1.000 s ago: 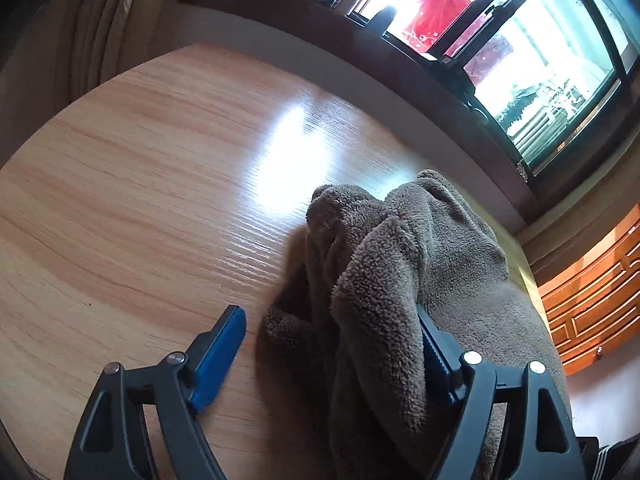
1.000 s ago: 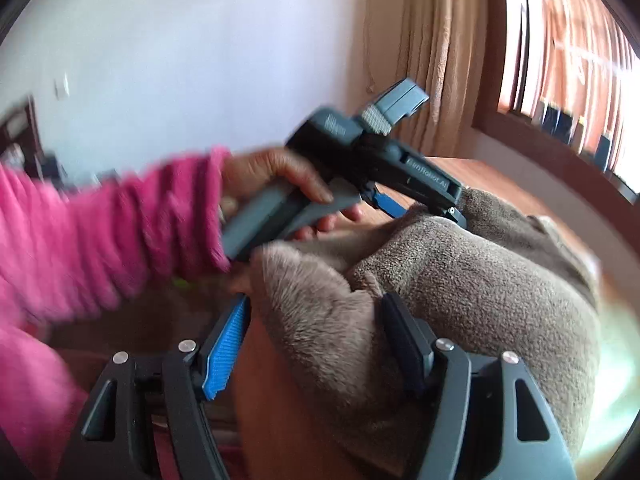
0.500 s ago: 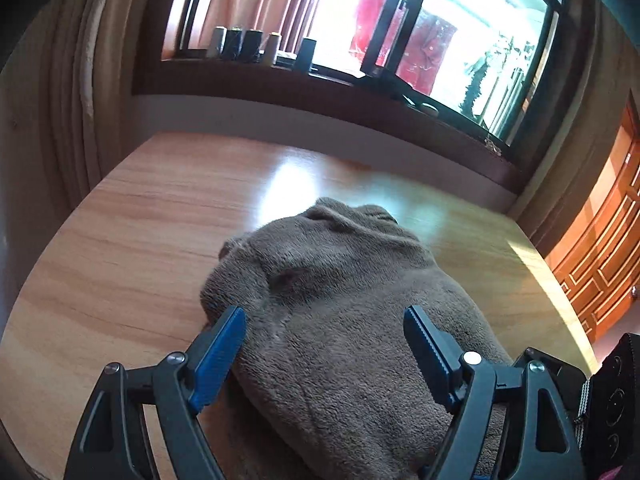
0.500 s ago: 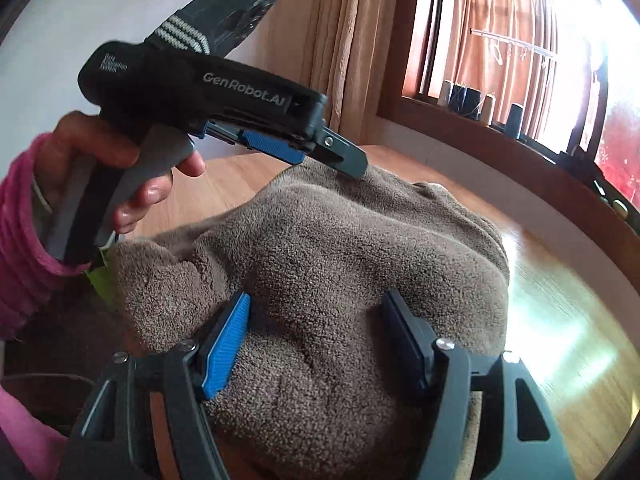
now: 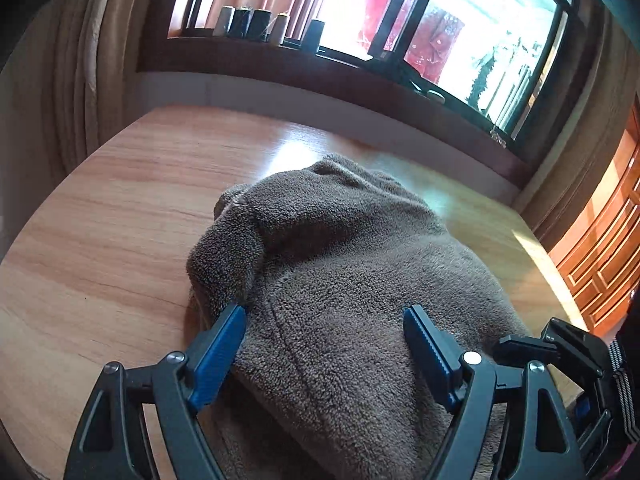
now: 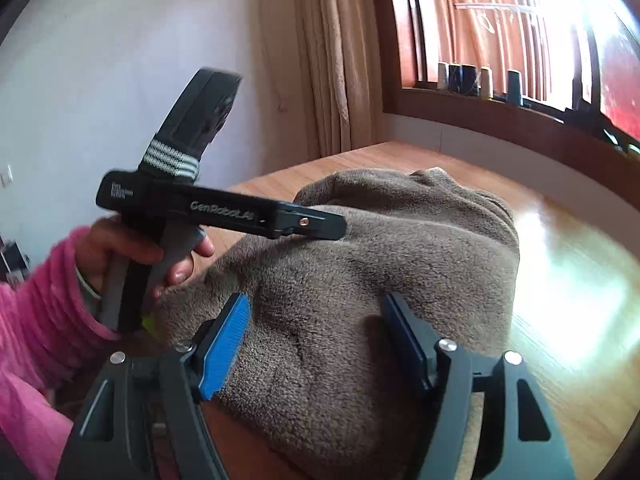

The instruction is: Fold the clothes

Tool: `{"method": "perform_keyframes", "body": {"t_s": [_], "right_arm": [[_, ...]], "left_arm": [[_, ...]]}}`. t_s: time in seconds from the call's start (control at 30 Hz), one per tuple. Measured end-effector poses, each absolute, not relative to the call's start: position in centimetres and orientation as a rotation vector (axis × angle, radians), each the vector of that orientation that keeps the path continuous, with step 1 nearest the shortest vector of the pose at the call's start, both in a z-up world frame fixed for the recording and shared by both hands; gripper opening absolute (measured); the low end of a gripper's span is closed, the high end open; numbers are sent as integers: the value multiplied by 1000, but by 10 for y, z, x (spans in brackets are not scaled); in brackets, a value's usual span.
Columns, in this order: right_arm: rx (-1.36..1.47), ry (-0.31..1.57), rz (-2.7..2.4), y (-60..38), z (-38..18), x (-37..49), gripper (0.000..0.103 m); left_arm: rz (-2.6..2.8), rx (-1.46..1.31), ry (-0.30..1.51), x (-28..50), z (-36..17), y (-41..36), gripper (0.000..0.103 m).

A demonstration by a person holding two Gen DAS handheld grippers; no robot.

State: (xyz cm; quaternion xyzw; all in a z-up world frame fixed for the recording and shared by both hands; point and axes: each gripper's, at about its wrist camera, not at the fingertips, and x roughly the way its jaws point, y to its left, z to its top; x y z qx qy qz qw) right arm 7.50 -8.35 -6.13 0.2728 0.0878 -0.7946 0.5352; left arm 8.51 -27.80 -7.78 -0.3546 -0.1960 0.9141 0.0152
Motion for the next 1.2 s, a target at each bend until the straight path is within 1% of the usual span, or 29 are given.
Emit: {"method": "perform_keyframes", "body": {"t_s": [0.07, 0.13, 0.23, 0.3, 0.37, 0.43, 0.5, 0.57, 0.67, 0.73, 0.77, 0.9, 0.97, 1.03, 1.07, 1.2], "right_arm": [[632, 154, -1960, -67, -52, 65, 82], [615, 153, -2007, -59, -46, 57, 82], [663, 230, -2024, -68, -55, 45, 82], [727, 295, -2033, -77, -70, 40, 82], [770, 354, -2026, -81, -87, 41, 83], [749, 363, -2044, -77, -89, 47, 84], [757, 355, -2038, -75, -88, 45, 84], [775, 324, -2017, -72, -85, 40, 84], [799, 201, -2009, -57, -75, 24, 86], [837, 106, -2036, -45, -72, 7, 95], [866, 69, -2046, -41, -73, -2, 103], [982, -39, -2017, -35, -85, -29, 103], [1026, -87, -1968, -36, -93, -36, 103], [1069, -135, -1918, -37, -101, -43, 103], [1090, -158, -1893, -38, -105, -46, 103], [1145, -230, -1805, -40, -117, -56, 103]], "left_arm": [[2839, -1079, -678, 92, -69, -286, 83], [2837, -1086, -708, 95, -66, -291, 83], [2817, -1192, -729, 89, -80, -292, 83], [2785, -1272, -754, 84, -95, -292, 83], [2754, -1290, -781, 83, -106, -293, 87], [2743, -1298, -794, 82, -112, -293, 93], [2711, -1313, -829, 81, -117, -296, 96], [2694, -1306, -867, 84, -116, -301, 96], [2676, -1287, -916, 89, -113, -308, 96], [2665, -1275, -929, 90, -110, -312, 96], [2649, -1284, -936, 89, -112, -313, 96], [2538, -1325, -998, 78, -127, -314, 96], [2499, -1320, -1041, 77, -134, -317, 98], [2473, -1308, -1080, 78, -139, -321, 102], [2460, -1302, -1099, 79, -141, -323, 102], [2461, -1298, -1092, 79, -142, -322, 102]]}}
